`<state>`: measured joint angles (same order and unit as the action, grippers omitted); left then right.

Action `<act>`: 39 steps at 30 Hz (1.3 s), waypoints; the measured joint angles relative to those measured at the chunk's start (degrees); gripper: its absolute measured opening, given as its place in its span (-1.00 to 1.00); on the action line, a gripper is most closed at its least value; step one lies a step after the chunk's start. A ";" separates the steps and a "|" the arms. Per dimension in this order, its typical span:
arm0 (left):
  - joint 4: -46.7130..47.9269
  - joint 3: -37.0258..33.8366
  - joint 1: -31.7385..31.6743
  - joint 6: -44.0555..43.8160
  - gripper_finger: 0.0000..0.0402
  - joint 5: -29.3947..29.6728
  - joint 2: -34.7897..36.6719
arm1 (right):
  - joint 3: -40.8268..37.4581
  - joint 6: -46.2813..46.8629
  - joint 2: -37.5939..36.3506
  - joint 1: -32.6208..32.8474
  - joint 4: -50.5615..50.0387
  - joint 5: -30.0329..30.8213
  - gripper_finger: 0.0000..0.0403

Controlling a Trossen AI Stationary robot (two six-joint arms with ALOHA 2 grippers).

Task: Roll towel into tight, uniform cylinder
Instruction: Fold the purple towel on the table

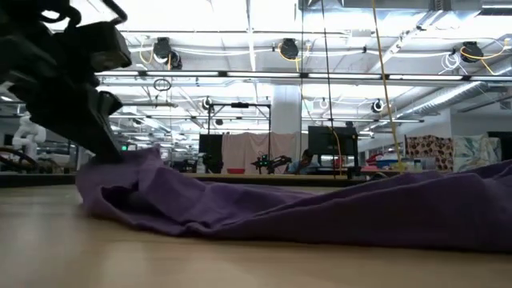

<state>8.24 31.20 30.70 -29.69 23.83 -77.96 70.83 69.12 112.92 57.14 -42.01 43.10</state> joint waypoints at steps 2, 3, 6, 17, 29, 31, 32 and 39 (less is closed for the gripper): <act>-1.30 0.04 -0.43 0.00 -0.93 0.02 -0.84 | 0.00 0.00 0.00 0.00 0.19 -0.27 -1.00; -1.36 0.04 -0.51 0.03 -0.89 0.32 -1.00 | 0.00 0.00 0.00 0.00 0.18 -0.68 -1.00; -3.11 0.02 -0.52 2.31 -0.68 1.97 -1.02 | 0.00 -0.19 0.00 0.00 0.25 -1.70 -1.00; -6.69 0.02 -10.29 21.60 0.06 -6.80 -0.89 | 0.00 -0.95 0.00 -0.09 0.55 -2.79 -1.00; -5.33 0.04 -16.48 36.48 0.09 -27.49 -1.74 | 0.00 -0.85 0.00 -0.09 2.37 -2.99 -1.00; -4.86 0.04 -16.28 36.50 0.09 -27.28 -2.34 | 0.00 -0.85 0.00 -0.09 2.49 -2.99 -1.00; -4.54 0.07 -16.28 36.50 0.09 -27.04 -2.78 | 0.00 -0.85 0.00 -0.09 2.54 -2.99 -1.00; -3.87 0.07 -16.26 39.06 0.09 -22.75 -3.42 | 0.00 -0.92 0.00 -0.07 2.52 -3.03 -1.00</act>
<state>4.36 31.27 14.43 9.36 1.08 -81.38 70.83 68.20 112.92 57.08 -39.48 40.08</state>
